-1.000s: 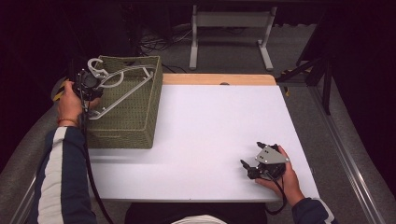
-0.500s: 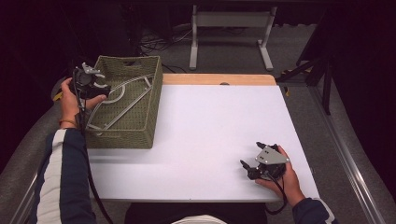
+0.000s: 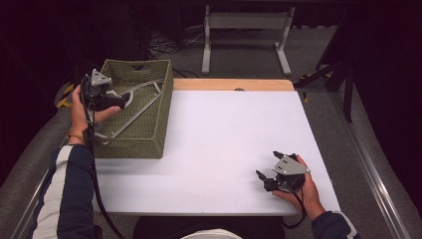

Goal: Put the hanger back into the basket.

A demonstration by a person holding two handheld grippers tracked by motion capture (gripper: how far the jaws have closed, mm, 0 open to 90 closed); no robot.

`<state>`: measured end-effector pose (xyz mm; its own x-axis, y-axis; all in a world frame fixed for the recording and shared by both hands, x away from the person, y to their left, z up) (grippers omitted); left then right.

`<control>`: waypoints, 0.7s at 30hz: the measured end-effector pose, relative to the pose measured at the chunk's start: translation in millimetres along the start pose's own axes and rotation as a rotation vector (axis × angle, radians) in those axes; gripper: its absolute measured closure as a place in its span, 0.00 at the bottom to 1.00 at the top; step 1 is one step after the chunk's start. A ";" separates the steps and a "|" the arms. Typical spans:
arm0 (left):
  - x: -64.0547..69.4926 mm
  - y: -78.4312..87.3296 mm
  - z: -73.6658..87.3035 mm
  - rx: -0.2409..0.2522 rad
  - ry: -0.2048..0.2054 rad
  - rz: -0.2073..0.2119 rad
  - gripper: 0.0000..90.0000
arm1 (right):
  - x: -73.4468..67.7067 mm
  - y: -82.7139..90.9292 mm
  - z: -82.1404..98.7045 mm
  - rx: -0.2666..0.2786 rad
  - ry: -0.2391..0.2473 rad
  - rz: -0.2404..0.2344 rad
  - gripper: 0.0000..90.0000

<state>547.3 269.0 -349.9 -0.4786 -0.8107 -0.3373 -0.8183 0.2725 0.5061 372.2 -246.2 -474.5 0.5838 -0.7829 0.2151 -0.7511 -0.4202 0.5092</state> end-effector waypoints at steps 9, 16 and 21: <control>21.7 14.5 -9.6 0.094 -0.019 0.041 0.13 | 1.1 1.1 -0.7 0.007 -0.007 0.000 0.17; 42.8 24.9 -16.4 0.161 -0.041 0.092 0.12 | 1.8 1.8 -1.3 0.011 -0.013 0.001 0.17; 57.8 31.5 -19.3 0.207 -0.049 0.120 0.12 | 1.9 2.6 -2.5 0.019 -0.013 0.002 0.17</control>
<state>500.0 220.7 -338.1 -0.5867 -0.7417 -0.3251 -0.8003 0.4695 0.3730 372.1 -247.6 -470.7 0.5782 -0.7895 0.2058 -0.7584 -0.4271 0.4924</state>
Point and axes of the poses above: each handheld gripper's, and its own axes: y roughly backward along the jaws, z roughly out of its underside, x roughly to its right, the point moved 5 cm from there along -y, roughly forward along the jaws, and after that the axes turned 8 degrees about -y, right-handed, at the moved point
